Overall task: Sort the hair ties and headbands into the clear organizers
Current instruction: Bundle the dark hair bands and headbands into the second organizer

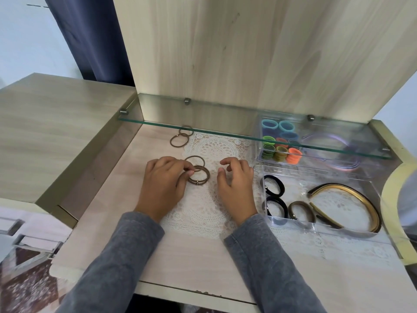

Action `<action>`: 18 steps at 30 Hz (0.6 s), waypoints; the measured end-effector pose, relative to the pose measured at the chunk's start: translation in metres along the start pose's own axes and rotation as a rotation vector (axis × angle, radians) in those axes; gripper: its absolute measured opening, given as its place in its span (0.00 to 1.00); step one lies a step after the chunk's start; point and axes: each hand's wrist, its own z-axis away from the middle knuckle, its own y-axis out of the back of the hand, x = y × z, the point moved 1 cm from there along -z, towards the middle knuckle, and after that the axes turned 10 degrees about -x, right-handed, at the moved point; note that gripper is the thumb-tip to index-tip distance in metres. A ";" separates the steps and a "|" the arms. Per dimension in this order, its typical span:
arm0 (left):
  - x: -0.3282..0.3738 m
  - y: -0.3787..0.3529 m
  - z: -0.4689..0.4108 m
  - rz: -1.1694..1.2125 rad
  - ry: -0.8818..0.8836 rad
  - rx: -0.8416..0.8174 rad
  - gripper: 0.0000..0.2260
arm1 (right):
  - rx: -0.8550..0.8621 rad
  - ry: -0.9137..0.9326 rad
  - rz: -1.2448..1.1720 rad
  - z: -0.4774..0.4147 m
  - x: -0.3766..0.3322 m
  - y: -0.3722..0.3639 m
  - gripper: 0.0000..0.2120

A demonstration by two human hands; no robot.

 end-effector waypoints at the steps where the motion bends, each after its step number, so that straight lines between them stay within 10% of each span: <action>1: 0.000 -0.001 0.000 -0.007 -0.021 -0.015 0.08 | 0.000 -0.002 0.002 0.000 0.000 0.000 0.07; 18: 0.002 0.000 0.001 -0.031 -0.034 -0.155 0.08 | -0.008 -0.016 0.012 0.000 0.002 0.000 0.07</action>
